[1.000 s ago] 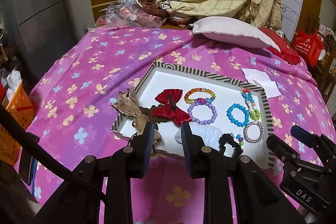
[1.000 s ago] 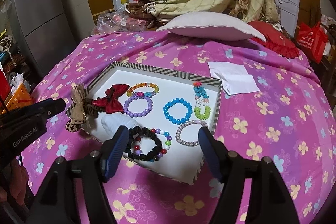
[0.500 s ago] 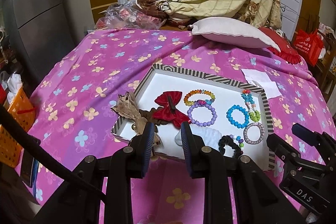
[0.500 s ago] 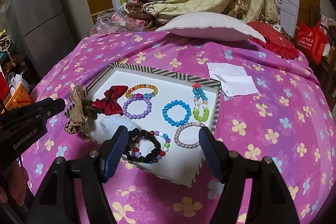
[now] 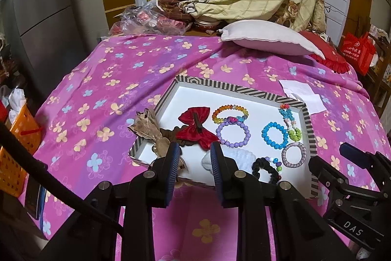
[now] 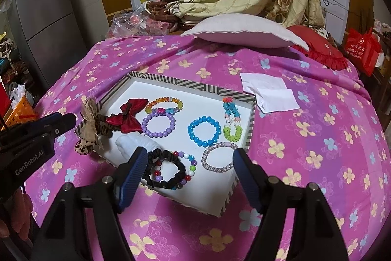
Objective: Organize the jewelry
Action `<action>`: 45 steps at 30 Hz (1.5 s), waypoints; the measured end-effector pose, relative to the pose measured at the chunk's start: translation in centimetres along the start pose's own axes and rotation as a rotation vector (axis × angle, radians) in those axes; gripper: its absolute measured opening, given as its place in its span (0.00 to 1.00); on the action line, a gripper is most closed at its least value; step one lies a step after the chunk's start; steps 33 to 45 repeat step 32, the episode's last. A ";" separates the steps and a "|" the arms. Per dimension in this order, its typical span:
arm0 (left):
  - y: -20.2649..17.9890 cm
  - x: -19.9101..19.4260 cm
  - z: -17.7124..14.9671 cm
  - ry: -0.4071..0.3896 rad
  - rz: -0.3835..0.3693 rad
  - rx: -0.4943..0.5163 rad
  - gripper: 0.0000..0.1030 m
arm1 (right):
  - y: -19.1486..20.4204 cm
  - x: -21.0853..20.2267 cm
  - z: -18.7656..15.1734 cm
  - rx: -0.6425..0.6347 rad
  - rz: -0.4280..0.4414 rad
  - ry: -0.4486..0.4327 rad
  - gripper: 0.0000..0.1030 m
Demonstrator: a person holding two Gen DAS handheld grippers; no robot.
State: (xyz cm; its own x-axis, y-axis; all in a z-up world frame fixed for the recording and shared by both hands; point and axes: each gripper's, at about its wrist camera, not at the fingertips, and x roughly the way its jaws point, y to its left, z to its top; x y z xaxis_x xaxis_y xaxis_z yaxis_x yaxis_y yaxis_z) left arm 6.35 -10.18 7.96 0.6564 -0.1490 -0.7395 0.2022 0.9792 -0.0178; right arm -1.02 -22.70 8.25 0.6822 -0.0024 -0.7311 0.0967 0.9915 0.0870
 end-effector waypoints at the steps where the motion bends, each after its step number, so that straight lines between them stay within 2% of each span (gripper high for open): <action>1: 0.0 0.0 0.0 0.001 0.000 -0.001 0.46 | 0.0 0.0 0.0 0.000 0.001 0.000 0.73; 24: -0.1 0.1 -0.1 0.005 -0.010 0.011 0.46 | 0.0 0.7 -0.3 -0.011 0.004 0.028 0.74; 28: -0.2 0.4 -0.6 -0.006 -0.007 0.027 0.46 | -0.6 0.8 -0.5 -0.006 0.005 0.031 0.74; 32: 0.4 0.9 -0.8 0.019 -0.006 0.019 0.46 | -3.2 1.0 -1.5 0.015 -0.029 0.037 0.77; 45: 0.4 0.9 -0.8 0.019 -0.006 0.019 0.46 | -3.2 1.0 -1.5 0.015 -0.029 0.037 0.77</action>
